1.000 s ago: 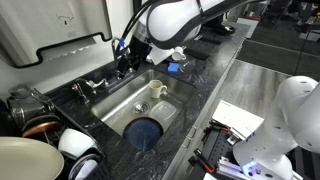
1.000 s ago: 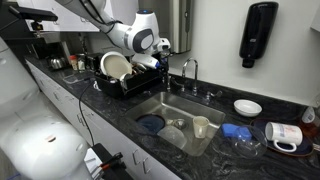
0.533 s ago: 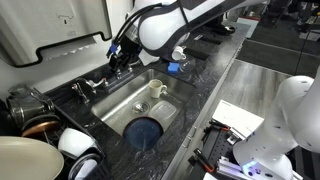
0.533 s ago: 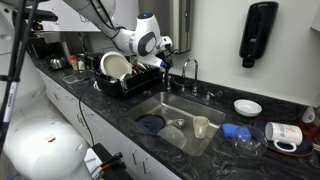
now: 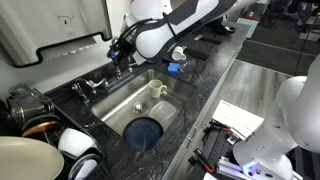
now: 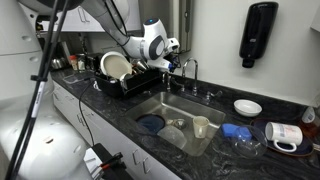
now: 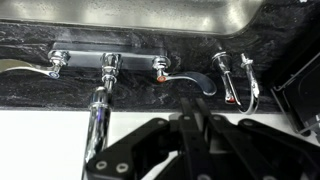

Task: Slide the spout to the right

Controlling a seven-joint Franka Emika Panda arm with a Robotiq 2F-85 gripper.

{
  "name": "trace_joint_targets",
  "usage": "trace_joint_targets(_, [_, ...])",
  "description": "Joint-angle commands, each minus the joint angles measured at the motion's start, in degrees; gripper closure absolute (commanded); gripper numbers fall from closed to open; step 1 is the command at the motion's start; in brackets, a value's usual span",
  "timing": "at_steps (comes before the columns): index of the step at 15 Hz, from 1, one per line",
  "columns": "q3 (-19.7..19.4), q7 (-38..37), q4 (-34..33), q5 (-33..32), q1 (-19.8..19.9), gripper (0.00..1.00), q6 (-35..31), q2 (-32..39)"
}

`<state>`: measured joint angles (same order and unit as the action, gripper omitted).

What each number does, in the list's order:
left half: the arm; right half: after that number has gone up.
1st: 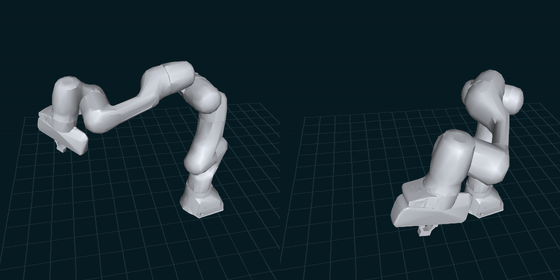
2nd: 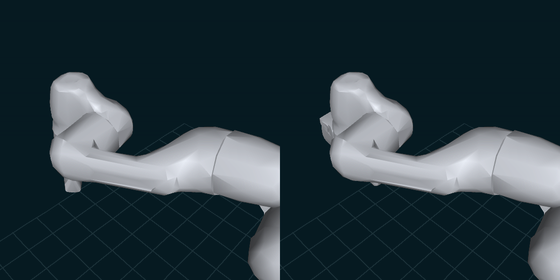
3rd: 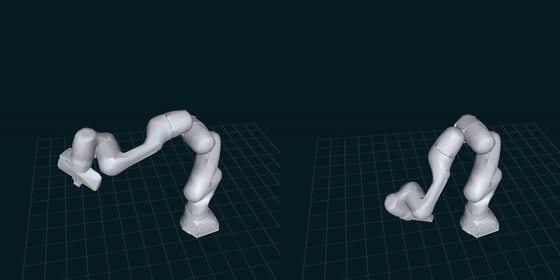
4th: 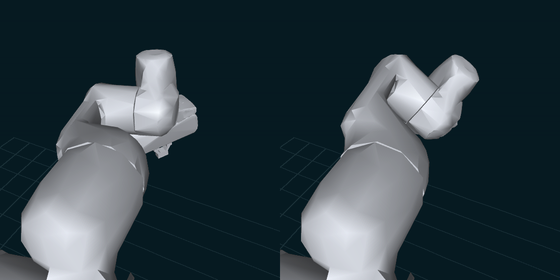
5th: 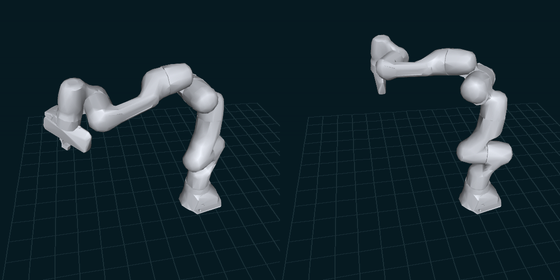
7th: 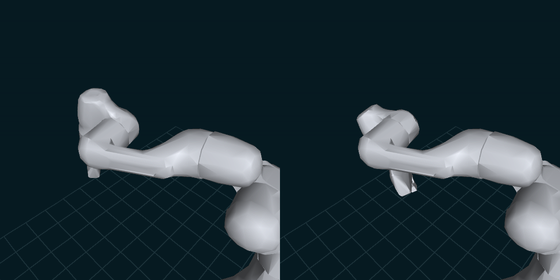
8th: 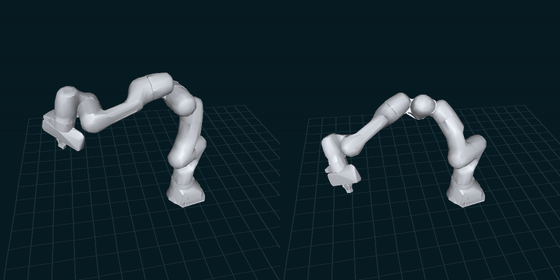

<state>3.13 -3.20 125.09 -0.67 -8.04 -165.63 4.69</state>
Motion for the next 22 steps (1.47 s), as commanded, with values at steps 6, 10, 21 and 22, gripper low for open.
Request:
trace_joint_targets(6, [-4.9, -6.5, -7.3, -8.2, -0.4, 1.0, -0.5, 6.7])
trace_joint_targets(10, [-6.0, -8.8, -8.3, -10.5, -0.2, 1.0, -0.2, 7.2])
trace_joint_targets(21, [-12.8, -10.6, -6.1, -11.2, 2.0, 1.0, 0.3, 5.4])
trace_joint_targets(22, [-13.6, -10.4, -6.2, -11.1, 2.2, 1.0, 0.2, 5.7])
